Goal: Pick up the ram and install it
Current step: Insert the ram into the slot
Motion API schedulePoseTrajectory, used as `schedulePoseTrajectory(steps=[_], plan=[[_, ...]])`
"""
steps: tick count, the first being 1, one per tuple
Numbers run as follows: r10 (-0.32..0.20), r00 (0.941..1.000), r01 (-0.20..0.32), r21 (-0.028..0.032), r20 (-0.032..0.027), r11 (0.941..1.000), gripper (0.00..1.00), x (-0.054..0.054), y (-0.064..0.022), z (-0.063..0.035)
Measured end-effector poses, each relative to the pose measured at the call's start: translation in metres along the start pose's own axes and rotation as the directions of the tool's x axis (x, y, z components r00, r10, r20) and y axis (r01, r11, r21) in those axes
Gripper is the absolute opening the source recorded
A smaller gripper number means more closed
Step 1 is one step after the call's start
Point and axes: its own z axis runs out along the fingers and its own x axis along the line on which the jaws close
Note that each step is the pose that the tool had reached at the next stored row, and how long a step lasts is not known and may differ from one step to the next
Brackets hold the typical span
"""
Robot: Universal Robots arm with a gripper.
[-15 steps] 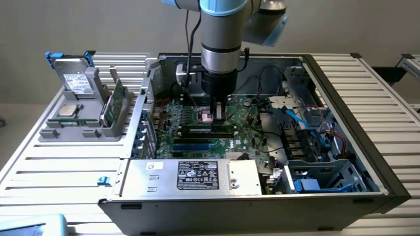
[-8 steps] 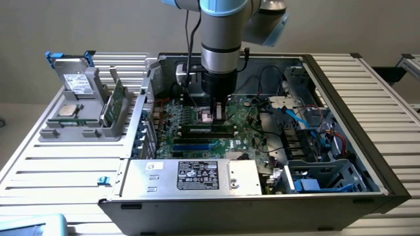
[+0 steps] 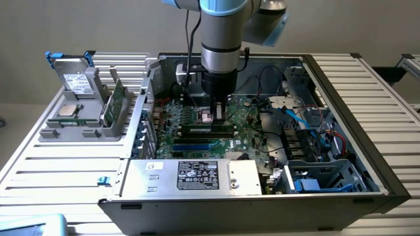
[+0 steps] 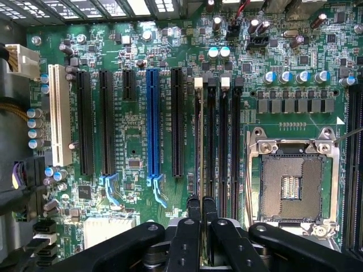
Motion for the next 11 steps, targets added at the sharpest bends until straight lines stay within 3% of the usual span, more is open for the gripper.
schedulePoseTrajectory(steps=[11], plan=[[-0.006, 1.0, 0.006, 0.0004, -0.0002, 1.0, 0.13, 0.0, 0.0, 0.0]])
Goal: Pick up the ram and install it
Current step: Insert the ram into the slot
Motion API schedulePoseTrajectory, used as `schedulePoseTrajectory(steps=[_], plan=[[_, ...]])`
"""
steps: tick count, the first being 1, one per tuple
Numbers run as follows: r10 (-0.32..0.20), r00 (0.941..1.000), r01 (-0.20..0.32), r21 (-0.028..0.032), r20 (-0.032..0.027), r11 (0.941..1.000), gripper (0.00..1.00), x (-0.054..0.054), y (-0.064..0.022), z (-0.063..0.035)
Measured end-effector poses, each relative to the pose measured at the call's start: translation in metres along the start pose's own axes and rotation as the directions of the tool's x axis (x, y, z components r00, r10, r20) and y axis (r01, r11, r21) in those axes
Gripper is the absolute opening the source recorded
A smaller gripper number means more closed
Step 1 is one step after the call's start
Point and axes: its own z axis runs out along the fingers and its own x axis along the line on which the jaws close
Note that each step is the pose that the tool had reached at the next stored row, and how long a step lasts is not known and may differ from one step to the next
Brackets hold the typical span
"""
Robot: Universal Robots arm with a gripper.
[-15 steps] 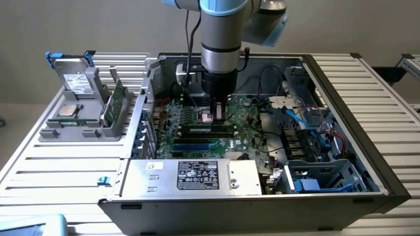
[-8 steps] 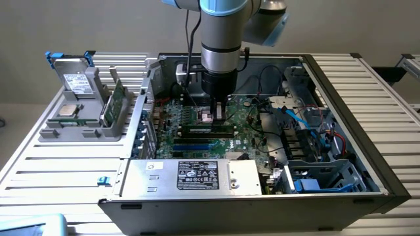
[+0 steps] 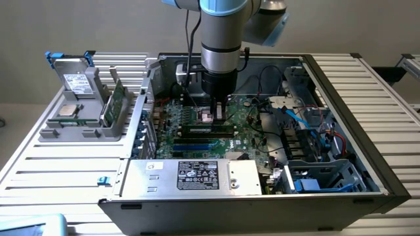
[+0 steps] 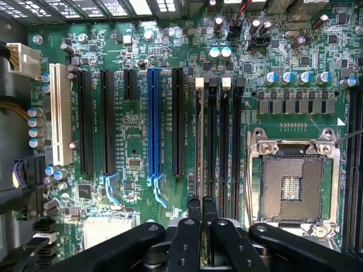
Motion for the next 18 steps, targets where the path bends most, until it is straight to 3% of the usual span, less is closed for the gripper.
schedulePoseTrajectory(steps=[18], plan=[[0.0, 1.0, 0.0, 0.0001, 0.0002, 1.0, 0.13, -0.0003, 0.0, 0.0035]])
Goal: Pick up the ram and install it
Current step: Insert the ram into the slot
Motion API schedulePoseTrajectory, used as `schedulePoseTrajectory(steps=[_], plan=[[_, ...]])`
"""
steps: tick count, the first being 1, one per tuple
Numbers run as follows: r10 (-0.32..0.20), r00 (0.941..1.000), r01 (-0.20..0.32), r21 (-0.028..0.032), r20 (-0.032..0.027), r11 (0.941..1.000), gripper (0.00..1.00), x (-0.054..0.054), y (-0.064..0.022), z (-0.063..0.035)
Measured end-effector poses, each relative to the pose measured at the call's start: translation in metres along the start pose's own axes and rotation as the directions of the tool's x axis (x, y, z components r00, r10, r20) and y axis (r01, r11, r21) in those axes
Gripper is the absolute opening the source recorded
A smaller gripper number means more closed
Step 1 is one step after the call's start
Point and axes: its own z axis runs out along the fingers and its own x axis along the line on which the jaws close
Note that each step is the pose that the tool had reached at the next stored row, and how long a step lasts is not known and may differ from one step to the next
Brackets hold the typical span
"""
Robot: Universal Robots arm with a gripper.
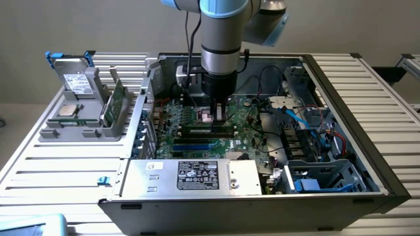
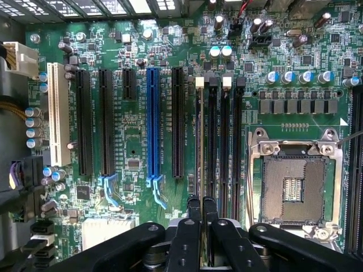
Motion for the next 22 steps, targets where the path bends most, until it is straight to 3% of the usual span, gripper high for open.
schedulePoseTrajectory(steps=[22], plan=[[0.0, 1.0, 0.0, 0.0, 0.0, 1.0, 0.13, -0.0001, 0.0, 0.0017]])
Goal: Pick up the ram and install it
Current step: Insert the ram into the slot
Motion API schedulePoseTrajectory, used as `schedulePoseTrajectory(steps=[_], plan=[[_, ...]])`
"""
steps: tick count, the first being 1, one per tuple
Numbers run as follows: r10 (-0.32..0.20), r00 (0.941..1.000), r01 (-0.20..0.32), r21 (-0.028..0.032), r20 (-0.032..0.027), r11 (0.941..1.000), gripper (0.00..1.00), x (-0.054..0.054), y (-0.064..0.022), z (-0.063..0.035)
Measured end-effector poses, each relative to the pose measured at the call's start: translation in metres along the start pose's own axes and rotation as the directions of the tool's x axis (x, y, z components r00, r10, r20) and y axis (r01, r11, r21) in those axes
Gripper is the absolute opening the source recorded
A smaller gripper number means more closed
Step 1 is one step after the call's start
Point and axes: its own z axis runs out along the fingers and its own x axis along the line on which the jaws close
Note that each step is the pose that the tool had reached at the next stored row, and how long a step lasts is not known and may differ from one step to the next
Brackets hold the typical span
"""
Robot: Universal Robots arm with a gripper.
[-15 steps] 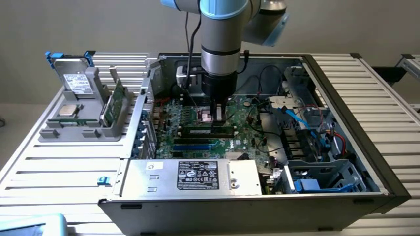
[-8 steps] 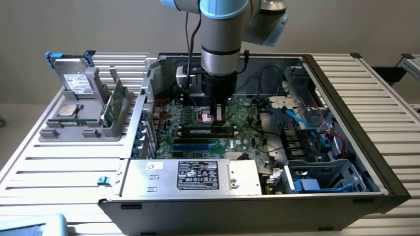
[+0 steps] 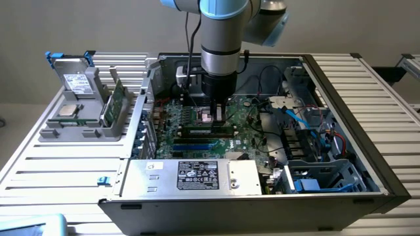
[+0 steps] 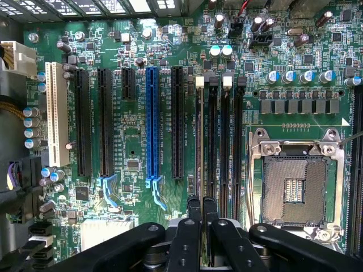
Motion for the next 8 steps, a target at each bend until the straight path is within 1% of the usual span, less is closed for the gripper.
schedulePoseTrajectory(steps=[2, 3, 5, 6, 8], plan=[[0.0, 1.0, 0.0, 0.0, 0.0001, 1.0, 0.13, 0.0, 0.0, 0.0], [0.0, 1.0, 0.0, 0.0, 0.0001, 1.0, 0.21, 0.0, 0.0, 0.0], [0.0, 1.0, 0.0, 0.0, 0.0001, 1.0, 0.21, 0.0, 0.0, 0.0], [0.0, 1.0, 0.0, 0.0, 0.0, 1.0, 0.28, 0.0, 0.0, 0.0], [0.0, 1.0, 0.0, 0.0, 0.0, 1.0, 0.28, 0.0, 0.0, 0.0]])
